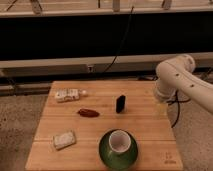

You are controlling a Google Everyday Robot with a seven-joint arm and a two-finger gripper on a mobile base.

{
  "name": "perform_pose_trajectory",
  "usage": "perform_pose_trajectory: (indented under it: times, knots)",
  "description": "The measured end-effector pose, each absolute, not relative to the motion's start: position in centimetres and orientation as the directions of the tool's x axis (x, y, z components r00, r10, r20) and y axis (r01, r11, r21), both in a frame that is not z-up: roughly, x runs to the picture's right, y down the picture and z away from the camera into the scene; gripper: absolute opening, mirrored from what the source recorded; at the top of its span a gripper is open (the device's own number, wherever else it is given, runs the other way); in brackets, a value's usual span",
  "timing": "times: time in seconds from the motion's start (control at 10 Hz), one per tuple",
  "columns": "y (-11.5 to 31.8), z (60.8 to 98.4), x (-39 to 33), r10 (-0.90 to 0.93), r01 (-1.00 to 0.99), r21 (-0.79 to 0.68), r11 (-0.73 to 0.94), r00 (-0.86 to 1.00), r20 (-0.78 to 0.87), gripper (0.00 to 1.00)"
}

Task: Knock the eraser over

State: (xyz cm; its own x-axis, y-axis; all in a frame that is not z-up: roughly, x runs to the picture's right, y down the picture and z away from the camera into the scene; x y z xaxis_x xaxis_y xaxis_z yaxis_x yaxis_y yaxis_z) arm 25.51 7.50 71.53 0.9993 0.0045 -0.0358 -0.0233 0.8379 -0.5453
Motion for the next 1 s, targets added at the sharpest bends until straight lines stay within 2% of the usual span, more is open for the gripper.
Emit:
perform_pose_trajectory:
  times: [1.0]
  knots:
    - [5.8, 76.1, 22.4, -0.039, 0.033, -0.544, 0.838, 0.999, 0.0, 0.8]
